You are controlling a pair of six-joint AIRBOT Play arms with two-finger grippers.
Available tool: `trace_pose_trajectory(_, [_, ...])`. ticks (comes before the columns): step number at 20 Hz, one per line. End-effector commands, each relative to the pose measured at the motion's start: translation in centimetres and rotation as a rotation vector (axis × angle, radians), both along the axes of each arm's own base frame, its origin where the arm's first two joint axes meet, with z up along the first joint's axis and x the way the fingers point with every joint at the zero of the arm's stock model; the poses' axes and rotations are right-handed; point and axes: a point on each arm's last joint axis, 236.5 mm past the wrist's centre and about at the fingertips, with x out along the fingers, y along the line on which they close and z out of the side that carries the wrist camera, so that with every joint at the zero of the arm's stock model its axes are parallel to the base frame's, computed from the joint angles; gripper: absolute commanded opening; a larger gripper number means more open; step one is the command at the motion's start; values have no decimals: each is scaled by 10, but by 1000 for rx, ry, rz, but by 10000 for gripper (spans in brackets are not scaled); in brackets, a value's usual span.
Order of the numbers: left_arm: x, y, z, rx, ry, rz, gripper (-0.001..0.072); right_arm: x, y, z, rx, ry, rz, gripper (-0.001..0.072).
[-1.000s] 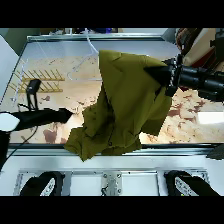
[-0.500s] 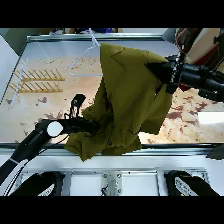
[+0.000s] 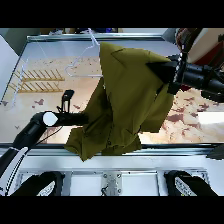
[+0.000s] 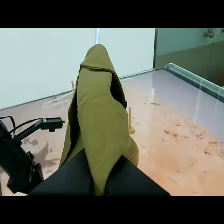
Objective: Fold the clothes and pants, and hang the long-sleeved shirts on hangers.
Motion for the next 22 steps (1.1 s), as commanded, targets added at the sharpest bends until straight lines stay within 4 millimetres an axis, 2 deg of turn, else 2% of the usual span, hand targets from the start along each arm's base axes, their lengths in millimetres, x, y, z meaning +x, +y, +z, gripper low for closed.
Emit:
trace_pose_trajectory(1, [17, 55, 19, -14, -34, 169, 14, -15, 1, 15, 44, 52, 5, 12])
trace_pose_trajectory(4, [27, 90, 44, -9, -58, 232, 14, -32, 6, 23, 61, 83, 41, 12])
trace_pose_trajectory(6, [34, 93, 57, -2, -59, 204, 14, -45, 11, 22, 65, 119, 93, 12])
trace_pose_trajectory(11, [58, 90, 75, -5, -12, 151, 14, -51, 12, 24, 74, 141, 110, 12])
trace_pose_trajectory(14, [80, 105, 97, -6, -53, 179, 14, -55, 14, 19, 64, 168, 130, 12])
trace_pose_trajectory(22, [103, 133, 158, 20, -167, 188, 14, -50, 11, -9, -46, 214, 94, 12])
